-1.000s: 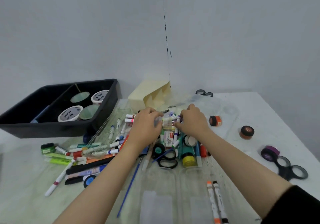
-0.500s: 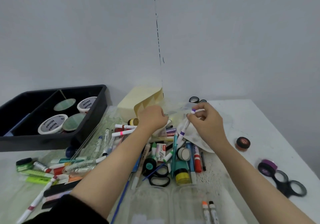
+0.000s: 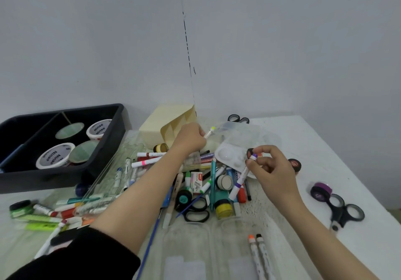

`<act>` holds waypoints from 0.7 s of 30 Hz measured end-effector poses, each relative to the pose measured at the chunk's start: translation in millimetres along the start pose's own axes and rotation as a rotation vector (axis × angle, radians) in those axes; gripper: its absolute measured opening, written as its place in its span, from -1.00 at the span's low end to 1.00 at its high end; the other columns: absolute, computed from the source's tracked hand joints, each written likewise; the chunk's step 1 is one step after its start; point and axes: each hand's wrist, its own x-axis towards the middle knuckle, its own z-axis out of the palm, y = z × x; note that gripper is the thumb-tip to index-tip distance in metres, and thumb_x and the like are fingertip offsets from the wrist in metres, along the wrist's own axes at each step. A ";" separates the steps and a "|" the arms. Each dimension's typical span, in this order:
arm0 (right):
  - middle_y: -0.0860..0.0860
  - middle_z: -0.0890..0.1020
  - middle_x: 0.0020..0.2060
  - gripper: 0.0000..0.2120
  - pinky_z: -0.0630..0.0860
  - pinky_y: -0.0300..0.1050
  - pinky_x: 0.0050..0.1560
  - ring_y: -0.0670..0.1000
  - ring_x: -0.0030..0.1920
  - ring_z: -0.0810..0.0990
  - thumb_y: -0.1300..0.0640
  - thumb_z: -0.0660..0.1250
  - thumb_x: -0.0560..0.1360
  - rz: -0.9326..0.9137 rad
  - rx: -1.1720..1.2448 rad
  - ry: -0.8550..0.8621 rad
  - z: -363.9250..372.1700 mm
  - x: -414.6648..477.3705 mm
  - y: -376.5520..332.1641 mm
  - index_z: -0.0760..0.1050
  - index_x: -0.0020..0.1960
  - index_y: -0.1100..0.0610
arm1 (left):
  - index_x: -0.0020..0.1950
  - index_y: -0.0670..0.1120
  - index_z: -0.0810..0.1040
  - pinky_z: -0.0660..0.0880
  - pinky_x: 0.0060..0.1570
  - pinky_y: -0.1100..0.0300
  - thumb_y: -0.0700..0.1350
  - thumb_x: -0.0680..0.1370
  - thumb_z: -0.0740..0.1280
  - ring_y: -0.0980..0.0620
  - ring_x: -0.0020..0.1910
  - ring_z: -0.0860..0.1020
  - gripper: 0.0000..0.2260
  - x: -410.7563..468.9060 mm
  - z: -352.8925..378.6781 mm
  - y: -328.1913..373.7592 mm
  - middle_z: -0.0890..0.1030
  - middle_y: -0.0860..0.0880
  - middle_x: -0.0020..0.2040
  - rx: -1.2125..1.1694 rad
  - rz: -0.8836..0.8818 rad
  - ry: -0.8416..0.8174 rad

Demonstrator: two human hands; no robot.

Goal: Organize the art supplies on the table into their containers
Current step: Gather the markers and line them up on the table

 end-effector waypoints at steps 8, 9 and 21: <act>0.04 0.53 -0.46 -0.88 0.31 -0.41 -0.40 -0.14 -0.49 0.33 0.24 0.42 0.44 0.047 -0.089 -0.354 -14.6 -45.4 -10.6 0.50 -0.09 0.11 | 0.13 0.02 0.41 0.39 -0.45 0.46 -0.28 0.51 0.29 0.13 -0.26 0.47 -0.72 -65.7 -29.6 21.3 0.52 0.00 -0.16 -0.433 0.102 0.126; 0.04 0.54 -0.44 -0.87 0.31 -0.40 -0.39 -0.14 -0.48 0.32 0.22 0.43 0.43 0.054 -0.128 -0.392 -17.1 -51.4 -9.4 0.50 -0.10 0.09 | 0.17 0.07 0.40 0.42 -0.46 0.43 -0.30 0.50 0.29 0.09 -0.26 0.50 -0.65 -79.7 -31.3 21.2 0.53 -0.05 -0.13 -0.454 0.126 0.098; 0.04 0.63 -0.38 -0.84 0.29 -0.39 -0.43 -0.18 -0.52 0.33 0.20 0.45 0.41 0.083 -0.215 -0.439 -37.7 -91.2 -1.4 0.50 -0.09 0.06 | 0.15 0.07 0.46 0.61 -0.15 0.10 -0.36 0.44 0.39 -0.02 -0.27 0.62 -0.58 -209.8 23.4 -2.5 0.55 -0.14 -0.14 -0.545 0.076 -0.316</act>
